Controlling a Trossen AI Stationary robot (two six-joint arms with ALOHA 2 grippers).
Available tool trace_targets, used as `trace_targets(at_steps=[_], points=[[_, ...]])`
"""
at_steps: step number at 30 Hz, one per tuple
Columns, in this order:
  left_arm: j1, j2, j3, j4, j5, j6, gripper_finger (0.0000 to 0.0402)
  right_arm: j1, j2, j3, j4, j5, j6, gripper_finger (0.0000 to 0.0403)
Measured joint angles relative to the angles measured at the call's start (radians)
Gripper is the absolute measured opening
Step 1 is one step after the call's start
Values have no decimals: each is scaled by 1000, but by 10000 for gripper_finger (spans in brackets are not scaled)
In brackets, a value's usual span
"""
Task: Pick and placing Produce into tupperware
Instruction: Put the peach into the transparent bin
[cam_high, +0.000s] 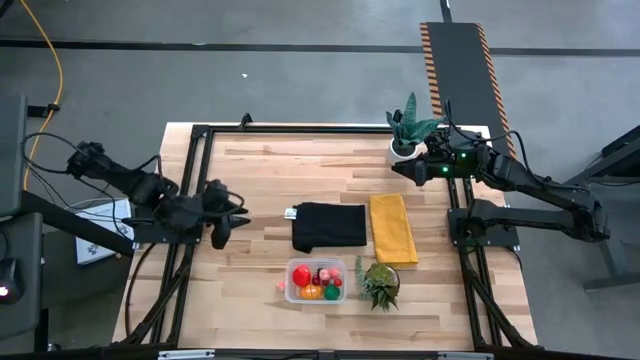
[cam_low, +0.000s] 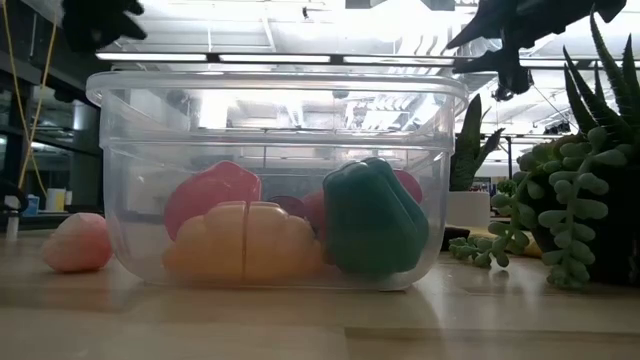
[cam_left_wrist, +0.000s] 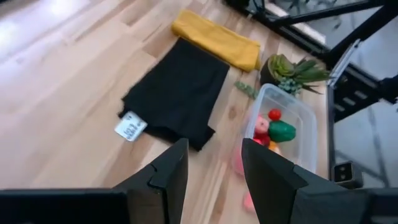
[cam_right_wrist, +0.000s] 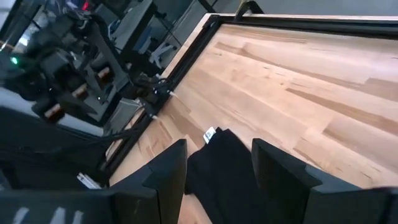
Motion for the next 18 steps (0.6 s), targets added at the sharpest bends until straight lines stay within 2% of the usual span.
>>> trace_targets(at_steps=[7,14,18], points=[[-196,-104,-183,73,-159,-181,138,0,0,0,4,49,39,171],[-395,-96,-269,115,-338,-368,138,0,13,0,6,63,75,171],[-487,-75,-295,114,-405,-458,138,0,27,0,5,75,83,171]])
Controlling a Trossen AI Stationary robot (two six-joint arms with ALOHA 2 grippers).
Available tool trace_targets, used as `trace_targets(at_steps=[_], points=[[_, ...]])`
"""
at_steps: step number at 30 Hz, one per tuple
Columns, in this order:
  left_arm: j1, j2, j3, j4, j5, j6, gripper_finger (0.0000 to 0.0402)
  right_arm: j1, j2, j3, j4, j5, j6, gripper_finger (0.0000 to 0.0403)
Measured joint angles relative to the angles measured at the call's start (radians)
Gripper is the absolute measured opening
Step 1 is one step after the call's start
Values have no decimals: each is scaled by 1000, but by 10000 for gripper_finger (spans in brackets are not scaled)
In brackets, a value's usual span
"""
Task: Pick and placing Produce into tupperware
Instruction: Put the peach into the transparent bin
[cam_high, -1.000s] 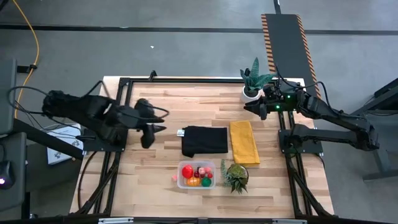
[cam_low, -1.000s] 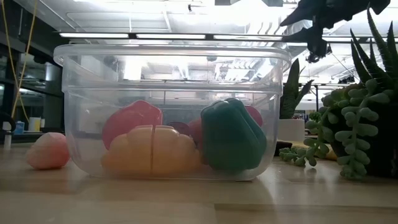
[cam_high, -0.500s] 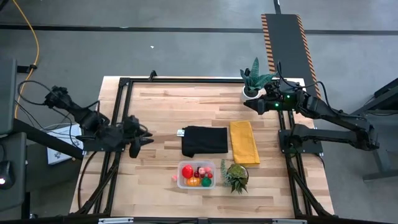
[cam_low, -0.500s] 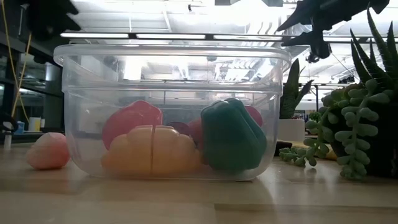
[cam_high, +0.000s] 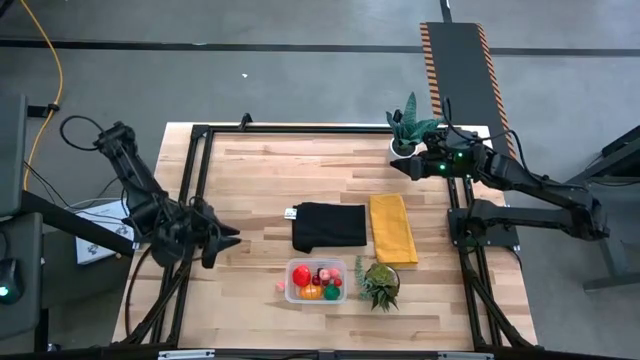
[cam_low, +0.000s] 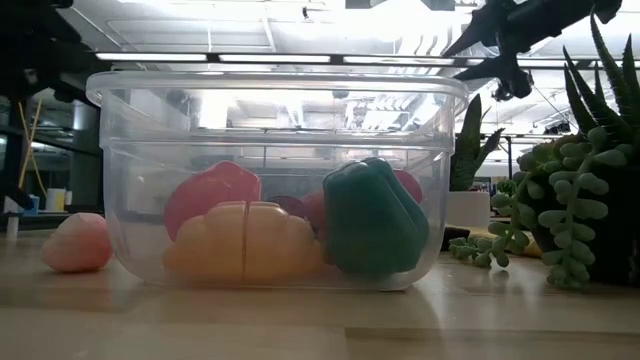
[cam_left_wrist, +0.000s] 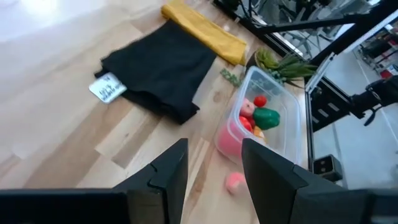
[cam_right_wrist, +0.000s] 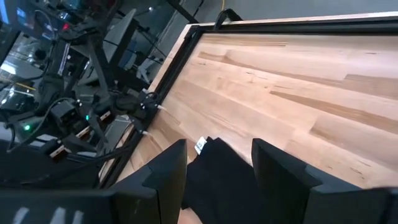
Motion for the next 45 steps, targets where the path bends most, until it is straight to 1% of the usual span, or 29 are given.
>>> trace_targets(at_steps=[7,12,16,21,29,34,45], points=[[-98,64,-52,13,-76,-157,138,0,44,0,0,10,-1,171],[-124,152,-58,25,-90,-230,138,0,75,0,1,10,-5,171],[-121,252,-58,88,-51,-233,138,0,89,0,10,10,-22,171],[-121,395,-58,203,-49,-241,138,0,92,0,35,10,-21,171],[-121,595,-58,283,-72,-388,138,0,92,0,59,10,-4,171],[-121,680,-58,369,-91,-389,138,0,95,0,59,11,0,171],[-121,858,-58,576,-70,-377,138,0,96,0,52,14,-4,171]])
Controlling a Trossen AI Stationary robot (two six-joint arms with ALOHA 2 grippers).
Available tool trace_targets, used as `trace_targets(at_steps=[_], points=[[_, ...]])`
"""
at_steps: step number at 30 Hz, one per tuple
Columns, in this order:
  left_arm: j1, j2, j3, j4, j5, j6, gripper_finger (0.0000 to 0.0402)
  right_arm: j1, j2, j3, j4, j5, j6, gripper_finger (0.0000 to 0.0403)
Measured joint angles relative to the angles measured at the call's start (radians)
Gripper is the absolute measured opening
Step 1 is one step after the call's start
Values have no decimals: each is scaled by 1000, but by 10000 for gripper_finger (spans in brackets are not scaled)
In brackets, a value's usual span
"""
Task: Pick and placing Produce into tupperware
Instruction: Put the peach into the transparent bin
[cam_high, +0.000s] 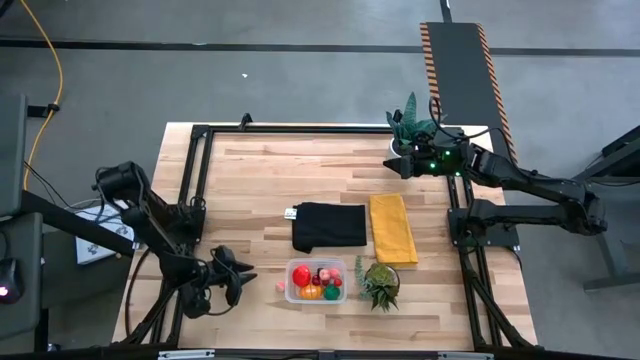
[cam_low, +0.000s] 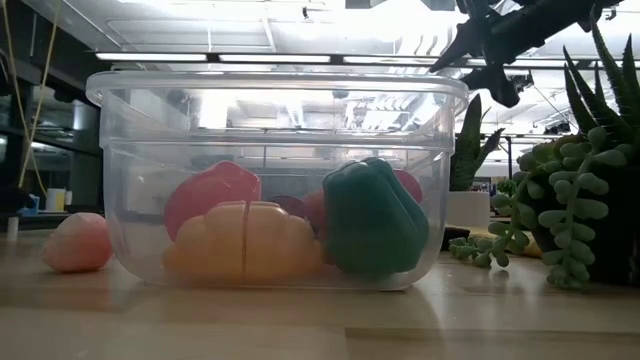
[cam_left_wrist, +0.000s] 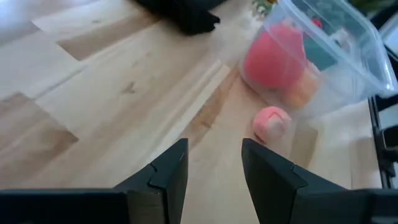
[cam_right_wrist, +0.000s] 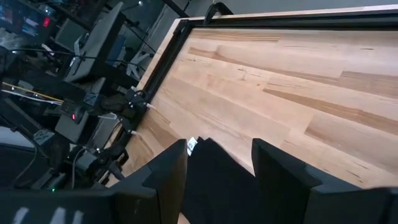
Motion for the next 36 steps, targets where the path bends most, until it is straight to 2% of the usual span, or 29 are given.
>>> trace_targets(at_steps=[6,11,17,26,36], points=[[0,79,1,83,61,21,138,-1,0,0,-9,5,-18,171],[0,90,4,85,77,34,138,-1,0,0,-5,9,-16,171],[0,90,4,130,106,146,138,0,0,0,-3,9,-16,171],[0,90,4,245,226,466,138,0,0,0,-1,9,-18,171],[0,90,4,245,224,566,138,0,0,0,-1,8,-18,171]])
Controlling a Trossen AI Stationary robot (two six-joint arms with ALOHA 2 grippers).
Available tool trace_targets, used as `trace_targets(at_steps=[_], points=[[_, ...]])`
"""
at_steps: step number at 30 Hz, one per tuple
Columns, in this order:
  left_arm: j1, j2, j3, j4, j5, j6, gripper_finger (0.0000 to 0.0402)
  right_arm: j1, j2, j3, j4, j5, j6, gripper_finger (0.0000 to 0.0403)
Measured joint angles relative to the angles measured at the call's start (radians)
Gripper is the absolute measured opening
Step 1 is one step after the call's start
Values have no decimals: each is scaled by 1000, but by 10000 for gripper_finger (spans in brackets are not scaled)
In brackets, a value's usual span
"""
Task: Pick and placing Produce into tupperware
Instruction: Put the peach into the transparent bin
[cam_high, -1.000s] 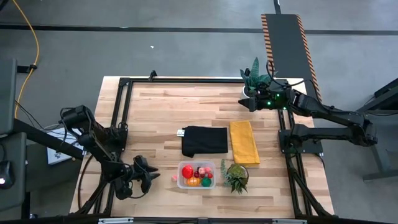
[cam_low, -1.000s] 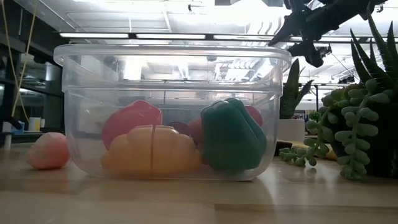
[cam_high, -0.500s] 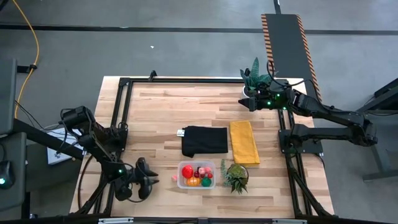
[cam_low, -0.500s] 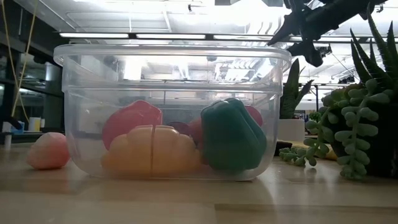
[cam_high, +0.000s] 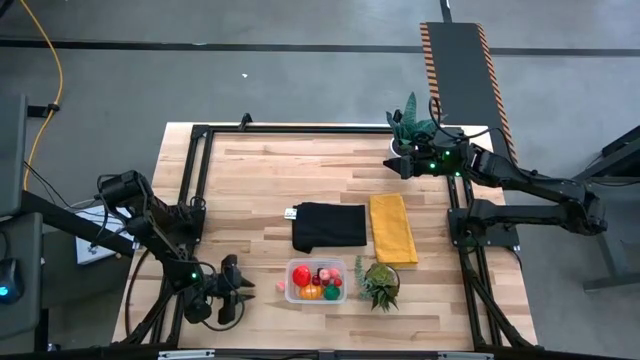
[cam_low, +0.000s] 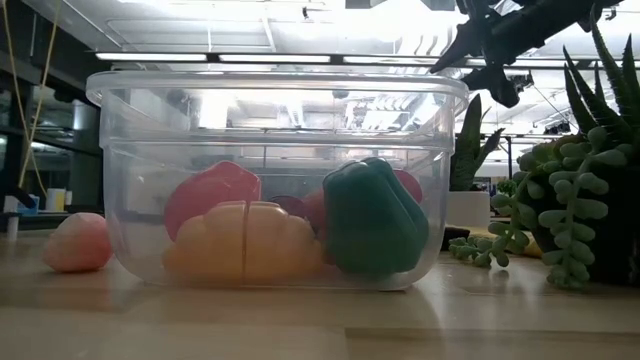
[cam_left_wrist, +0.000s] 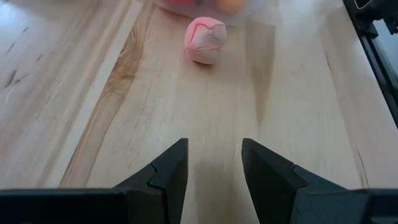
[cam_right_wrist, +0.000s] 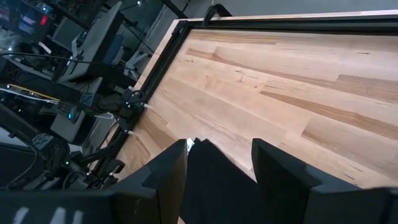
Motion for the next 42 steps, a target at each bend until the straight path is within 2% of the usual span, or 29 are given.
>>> trace_targets(at_steps=[14,23,28,42], points=[[0,0,0,2,4,-4,138,0,0,0,0,0,-8,171],[0,-1,0,13,-111,10,138,0,0,0,0,-1,-6,171],[0,-1,0,59,-170,85,138,0,0,0,0,-2,5,171],[0,4,0,53,-203,155,138,0,0,0,0,-2,11,171]])
